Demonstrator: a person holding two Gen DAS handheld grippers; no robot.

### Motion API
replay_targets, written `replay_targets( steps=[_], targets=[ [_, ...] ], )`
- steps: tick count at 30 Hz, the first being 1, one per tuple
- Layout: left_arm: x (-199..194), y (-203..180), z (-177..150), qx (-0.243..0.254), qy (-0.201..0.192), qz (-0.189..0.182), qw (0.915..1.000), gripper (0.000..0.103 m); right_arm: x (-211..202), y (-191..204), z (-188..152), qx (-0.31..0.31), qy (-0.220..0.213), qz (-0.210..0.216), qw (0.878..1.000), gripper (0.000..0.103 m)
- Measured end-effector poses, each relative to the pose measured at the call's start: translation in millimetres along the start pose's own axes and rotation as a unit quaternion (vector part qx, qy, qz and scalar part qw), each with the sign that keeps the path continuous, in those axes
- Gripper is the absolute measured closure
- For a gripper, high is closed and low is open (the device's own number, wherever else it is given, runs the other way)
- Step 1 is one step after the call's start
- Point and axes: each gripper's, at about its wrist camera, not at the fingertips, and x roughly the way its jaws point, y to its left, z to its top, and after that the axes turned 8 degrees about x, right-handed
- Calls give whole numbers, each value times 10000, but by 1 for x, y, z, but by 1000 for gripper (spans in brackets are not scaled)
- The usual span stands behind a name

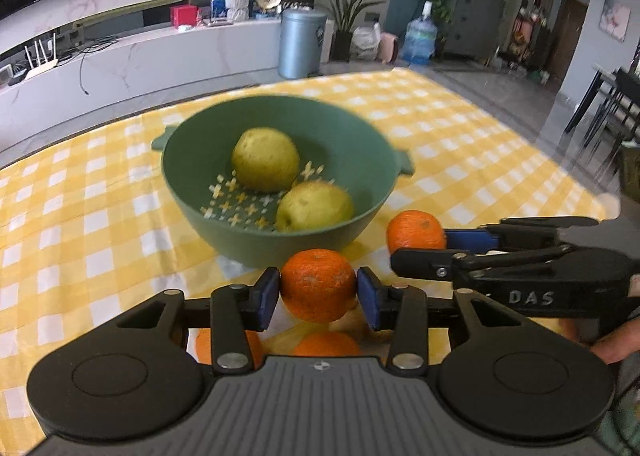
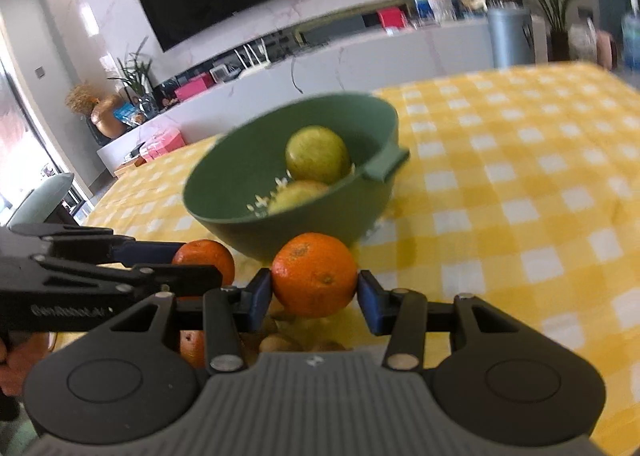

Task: Organize fruits
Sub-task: 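Lift both held oranges and carry them over the colander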

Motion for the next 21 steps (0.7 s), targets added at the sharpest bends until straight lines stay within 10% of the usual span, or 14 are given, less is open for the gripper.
replay_targets(
  steps=[12,21],
  targets=[
    [-19,13,40,-372,-749,182,9963,55,-23,20,31,-777,-647,-125,9948,59],
    [15,30,61,-460,-587,288,9968,56,7,40,66,-1475,-505,-345,9872,59]
  ],
)
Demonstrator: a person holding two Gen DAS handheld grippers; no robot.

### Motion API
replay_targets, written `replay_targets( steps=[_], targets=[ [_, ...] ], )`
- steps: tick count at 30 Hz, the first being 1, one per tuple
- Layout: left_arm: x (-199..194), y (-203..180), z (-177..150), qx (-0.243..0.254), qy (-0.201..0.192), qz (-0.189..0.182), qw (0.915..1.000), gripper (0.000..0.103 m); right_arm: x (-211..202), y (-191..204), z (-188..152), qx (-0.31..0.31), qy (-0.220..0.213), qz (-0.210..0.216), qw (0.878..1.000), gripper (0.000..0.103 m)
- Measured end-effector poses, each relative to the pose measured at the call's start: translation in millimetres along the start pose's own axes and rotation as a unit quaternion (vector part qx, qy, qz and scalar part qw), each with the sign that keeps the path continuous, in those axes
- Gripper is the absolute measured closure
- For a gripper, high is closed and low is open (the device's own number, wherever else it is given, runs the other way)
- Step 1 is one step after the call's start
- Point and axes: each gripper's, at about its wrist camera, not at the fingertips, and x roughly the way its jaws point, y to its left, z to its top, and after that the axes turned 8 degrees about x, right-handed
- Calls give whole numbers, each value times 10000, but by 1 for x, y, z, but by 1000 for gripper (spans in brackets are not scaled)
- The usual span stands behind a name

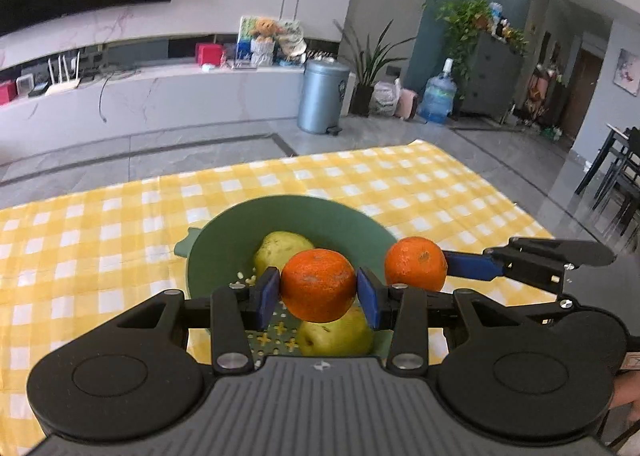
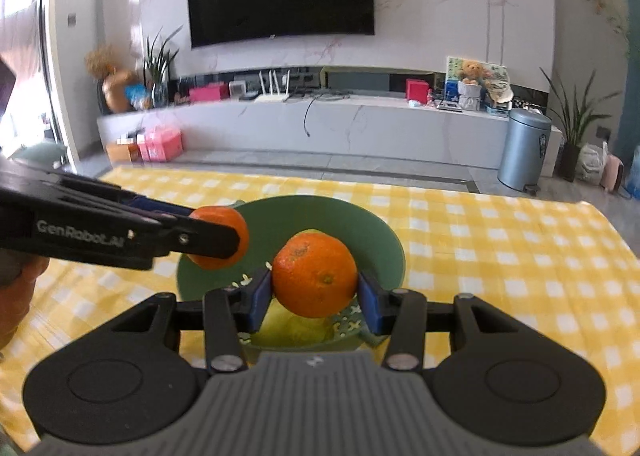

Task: Organize fruits
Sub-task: 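Lift both held oranges and carry them over the colander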

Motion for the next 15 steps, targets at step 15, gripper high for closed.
replay_targets(
  steps=[15],
  targets=[
    [34,12,-12,-136,393,-12,9991,56,56,-6,6,-455,850,-135,9952,59]
  ],
)
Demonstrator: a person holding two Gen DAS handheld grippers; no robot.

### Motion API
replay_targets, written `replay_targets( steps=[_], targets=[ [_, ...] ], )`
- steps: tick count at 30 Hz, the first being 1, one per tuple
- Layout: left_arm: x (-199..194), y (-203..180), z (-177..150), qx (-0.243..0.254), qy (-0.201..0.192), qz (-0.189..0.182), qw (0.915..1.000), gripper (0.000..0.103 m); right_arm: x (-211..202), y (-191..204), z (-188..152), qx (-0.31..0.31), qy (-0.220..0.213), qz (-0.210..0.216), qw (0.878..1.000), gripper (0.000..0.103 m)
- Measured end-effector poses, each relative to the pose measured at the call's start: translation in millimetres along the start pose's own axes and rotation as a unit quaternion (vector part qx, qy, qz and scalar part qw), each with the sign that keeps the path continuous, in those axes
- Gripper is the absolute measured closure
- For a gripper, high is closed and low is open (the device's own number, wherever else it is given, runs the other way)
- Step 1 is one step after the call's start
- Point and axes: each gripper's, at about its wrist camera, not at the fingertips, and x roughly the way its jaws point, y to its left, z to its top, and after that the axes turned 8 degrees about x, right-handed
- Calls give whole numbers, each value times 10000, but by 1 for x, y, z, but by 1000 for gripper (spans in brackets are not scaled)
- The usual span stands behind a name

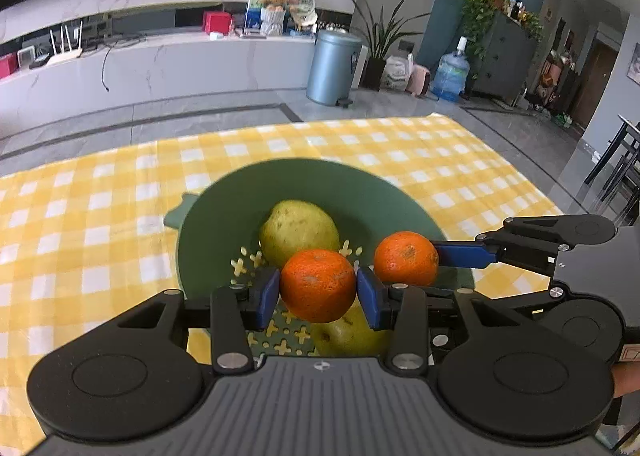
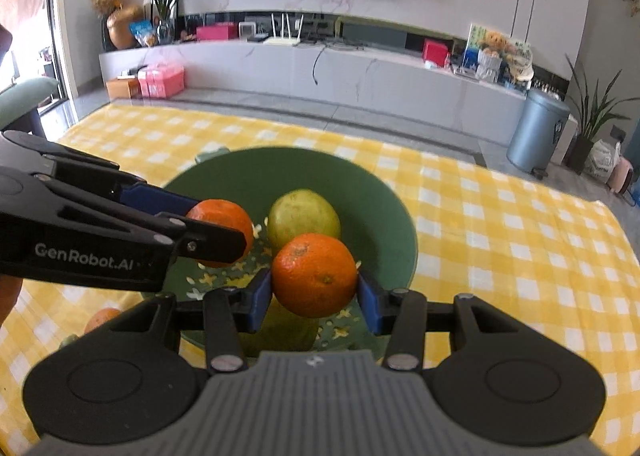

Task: Organize fruits
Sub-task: 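Lift both held oranges and carry them over the colander, then lower both oranges beside the pears and open both tools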

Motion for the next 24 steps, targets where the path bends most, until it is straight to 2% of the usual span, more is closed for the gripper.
replay_targets(
  steps=[5,14,19,24],
  targets=[
    [9,3,-6,-108,175,-23,9998,55,10,0,-2,-65,145,-59,9999,59],
    [10,14,-10,-394,113,-132,9991,54,16,2,5,-199,250,-77,9995,59],
    [6,13,-10,-453,12,-98,9989,39,14,4,5,-257,246,-181,9992,58],
    [-1,14,-9,-484,-164,40,9987,38,13,1,8,-201,209,-272,9992,57]
  ],
)
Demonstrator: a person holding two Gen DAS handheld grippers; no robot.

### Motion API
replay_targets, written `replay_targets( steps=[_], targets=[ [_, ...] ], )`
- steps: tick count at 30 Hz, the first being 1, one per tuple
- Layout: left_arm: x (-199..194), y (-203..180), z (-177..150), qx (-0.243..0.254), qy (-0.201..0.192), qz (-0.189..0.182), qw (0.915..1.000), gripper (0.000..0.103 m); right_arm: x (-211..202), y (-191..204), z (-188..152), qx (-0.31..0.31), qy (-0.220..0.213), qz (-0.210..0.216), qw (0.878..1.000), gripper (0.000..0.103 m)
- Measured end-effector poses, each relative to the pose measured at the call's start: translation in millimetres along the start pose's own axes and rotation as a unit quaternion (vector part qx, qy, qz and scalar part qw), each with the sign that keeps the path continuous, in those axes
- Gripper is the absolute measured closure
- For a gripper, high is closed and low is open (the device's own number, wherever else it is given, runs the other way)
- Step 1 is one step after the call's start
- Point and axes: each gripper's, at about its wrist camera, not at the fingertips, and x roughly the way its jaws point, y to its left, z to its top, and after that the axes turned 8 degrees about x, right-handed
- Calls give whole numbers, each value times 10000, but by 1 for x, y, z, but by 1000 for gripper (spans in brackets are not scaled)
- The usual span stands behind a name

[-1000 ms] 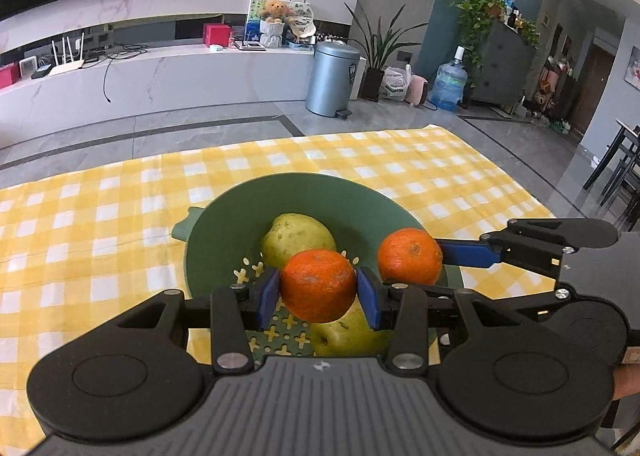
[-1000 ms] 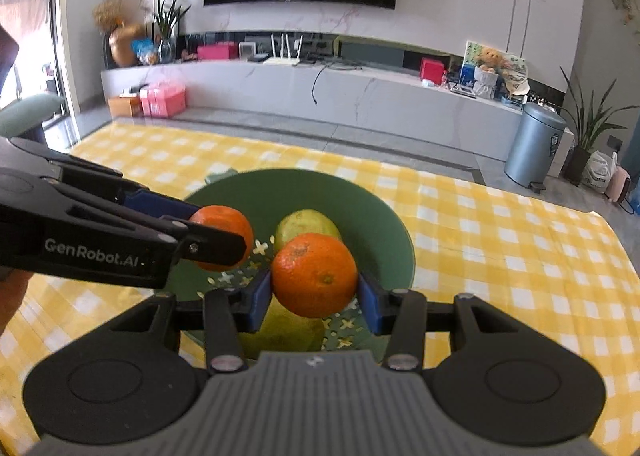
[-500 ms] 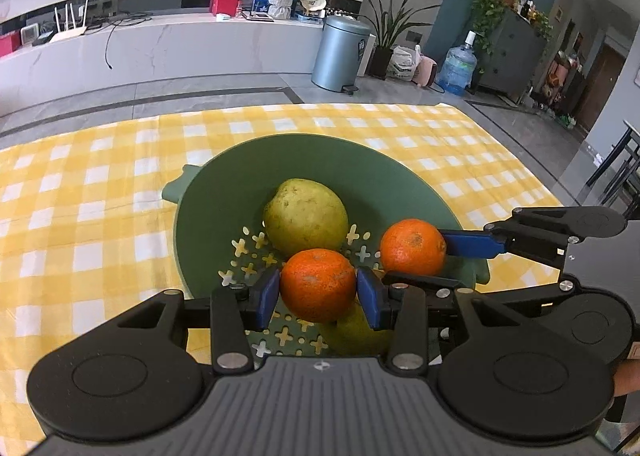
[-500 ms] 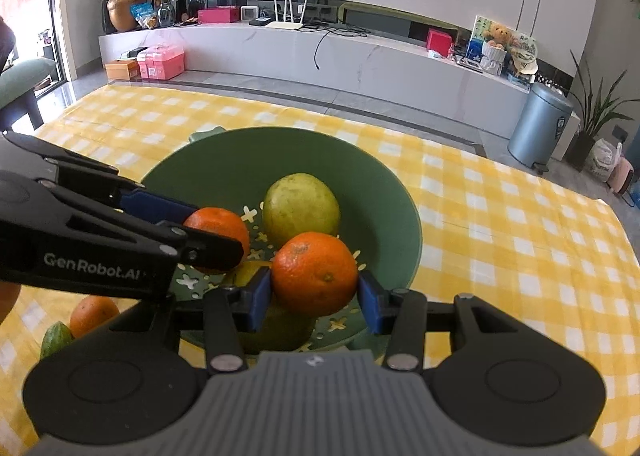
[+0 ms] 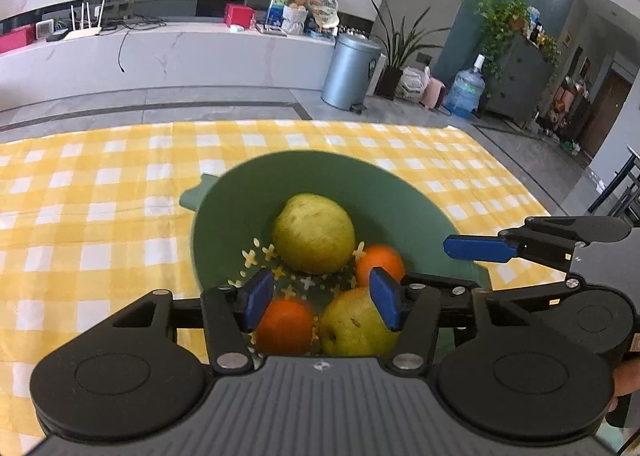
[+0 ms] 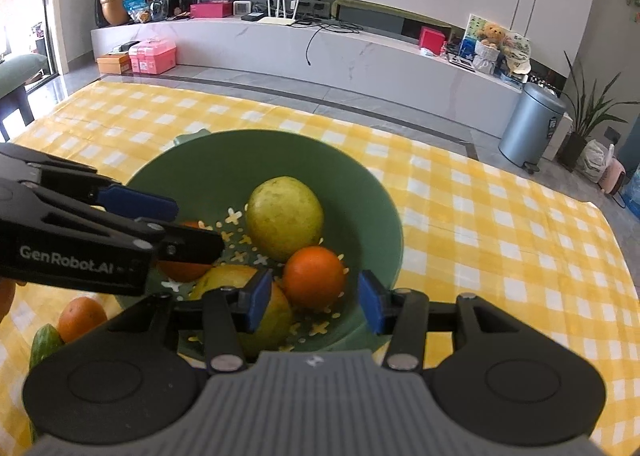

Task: Organize fruits
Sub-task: 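Lower both oranges beside the pears and open both tools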

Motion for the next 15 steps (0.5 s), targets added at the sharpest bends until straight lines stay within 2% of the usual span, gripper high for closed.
replay_targets(
  steps=[4,7,10,15],
  targets=[
    [-10,-7,4,218,-141,228,9994,38,-6,3,2,-27,-110,-73,9999,48],
    [-18,-18,7,455,-77,473,9978,38,-16,5,1,-12,-235,-37,9997,42],
    [-31,-29,10,736,-174,564,9955,38,-27,5,-2,60,-392,-8,9992,41],
    [-50,-38,10,898,-322,500,9942,38,-50,3,-13,383,-654,124,9970,40]
  ],
)
